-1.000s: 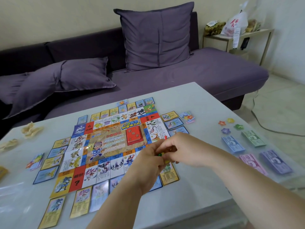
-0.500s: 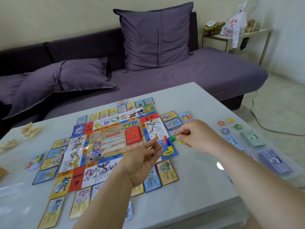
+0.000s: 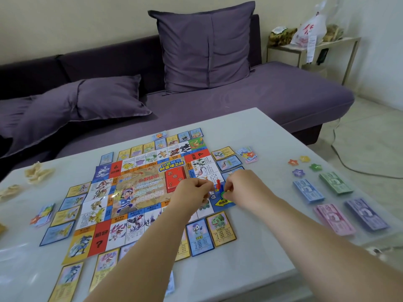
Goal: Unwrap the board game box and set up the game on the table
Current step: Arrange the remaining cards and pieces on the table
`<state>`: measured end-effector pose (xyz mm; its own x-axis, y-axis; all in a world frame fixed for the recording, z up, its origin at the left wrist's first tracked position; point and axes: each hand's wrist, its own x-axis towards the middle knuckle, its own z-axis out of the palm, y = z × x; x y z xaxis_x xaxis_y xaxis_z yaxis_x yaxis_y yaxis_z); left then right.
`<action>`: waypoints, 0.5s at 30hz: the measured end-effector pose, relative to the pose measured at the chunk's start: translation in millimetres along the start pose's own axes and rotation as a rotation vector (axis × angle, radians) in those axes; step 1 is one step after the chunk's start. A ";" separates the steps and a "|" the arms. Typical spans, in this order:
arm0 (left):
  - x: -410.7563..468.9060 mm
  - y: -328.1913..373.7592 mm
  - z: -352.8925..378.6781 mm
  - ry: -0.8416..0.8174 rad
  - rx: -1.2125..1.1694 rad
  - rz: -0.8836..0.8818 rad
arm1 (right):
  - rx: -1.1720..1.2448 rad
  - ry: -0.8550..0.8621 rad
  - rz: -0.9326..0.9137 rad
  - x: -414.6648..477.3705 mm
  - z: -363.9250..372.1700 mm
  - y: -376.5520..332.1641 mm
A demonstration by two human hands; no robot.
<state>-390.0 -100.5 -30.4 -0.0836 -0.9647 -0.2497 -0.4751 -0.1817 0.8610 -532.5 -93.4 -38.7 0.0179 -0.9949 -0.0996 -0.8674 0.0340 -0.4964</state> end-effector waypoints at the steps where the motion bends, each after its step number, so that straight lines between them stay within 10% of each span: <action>1: 0.3 0.7 -1.2 -0.016 -0.037 -0.018 | -0.001 0.002 0.003 -0.3 0.6 -0.5; 15: 12.2 -2.7 9.3 0.081 0.503 0.165 | 0.027 -0.017 -0.008 -6.2 -0.4 -5.9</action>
<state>-397.9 -110.1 -39.8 -0.1343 -0.9879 -0.0770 -0.8243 0.0682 0.5621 -527.7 -87.5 -34.8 0.0337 -0.9934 -0.1097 -0.8534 0.0285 -0.5204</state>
